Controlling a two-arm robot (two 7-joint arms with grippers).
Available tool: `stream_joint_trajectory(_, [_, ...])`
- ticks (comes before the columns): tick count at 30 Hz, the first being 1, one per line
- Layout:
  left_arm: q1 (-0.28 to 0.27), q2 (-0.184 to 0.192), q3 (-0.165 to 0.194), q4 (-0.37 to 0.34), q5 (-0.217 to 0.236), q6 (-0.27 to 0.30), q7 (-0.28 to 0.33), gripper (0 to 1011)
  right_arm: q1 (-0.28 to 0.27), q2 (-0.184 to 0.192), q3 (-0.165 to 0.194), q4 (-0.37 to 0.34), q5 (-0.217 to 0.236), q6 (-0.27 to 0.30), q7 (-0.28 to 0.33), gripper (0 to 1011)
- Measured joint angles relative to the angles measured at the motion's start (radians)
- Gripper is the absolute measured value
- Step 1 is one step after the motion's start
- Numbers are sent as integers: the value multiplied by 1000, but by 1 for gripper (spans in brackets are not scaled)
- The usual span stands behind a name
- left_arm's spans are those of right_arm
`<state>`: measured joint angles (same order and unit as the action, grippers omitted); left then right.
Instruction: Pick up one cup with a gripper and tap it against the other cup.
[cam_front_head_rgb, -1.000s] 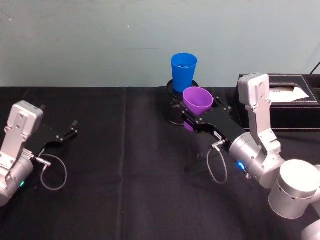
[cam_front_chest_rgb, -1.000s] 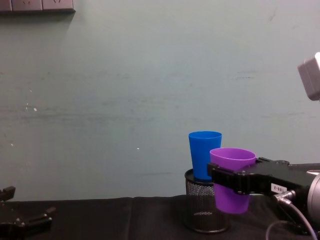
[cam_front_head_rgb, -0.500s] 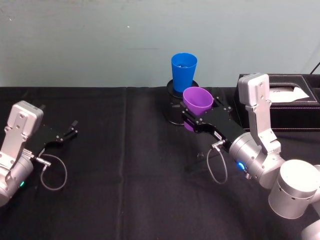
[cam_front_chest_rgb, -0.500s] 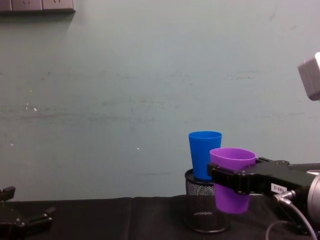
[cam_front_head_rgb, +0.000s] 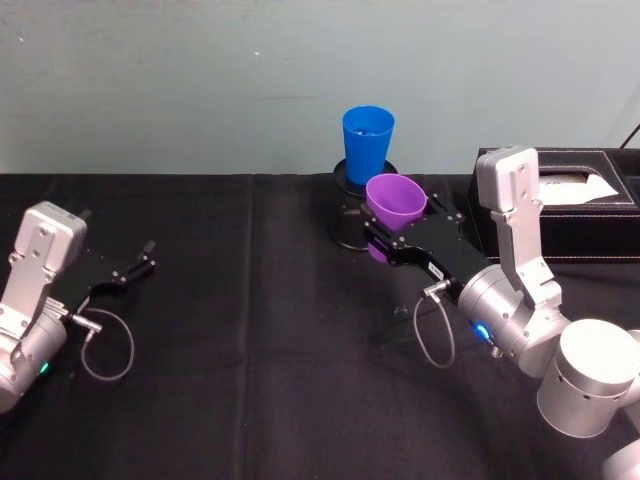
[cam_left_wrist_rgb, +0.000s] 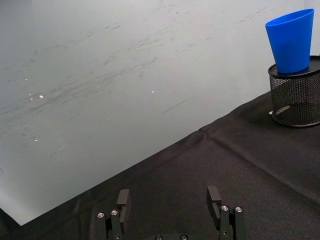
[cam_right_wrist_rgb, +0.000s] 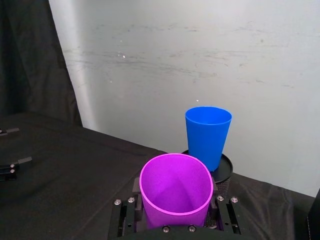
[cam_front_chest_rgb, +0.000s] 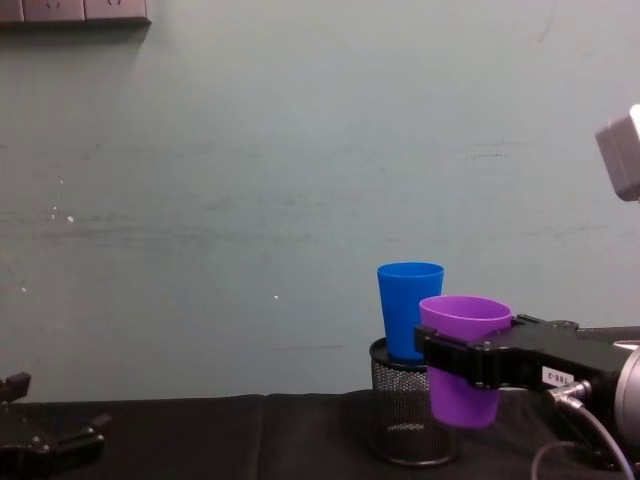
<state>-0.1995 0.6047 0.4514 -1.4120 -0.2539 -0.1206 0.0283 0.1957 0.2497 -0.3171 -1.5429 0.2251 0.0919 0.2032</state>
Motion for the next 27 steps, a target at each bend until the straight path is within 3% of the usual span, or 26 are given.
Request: stream_joint_trajectory(27, [0, 0, 0, 0, 0, 0, 0, 1000, 0, 0, 0, 0, 0, 0, 0, 722])
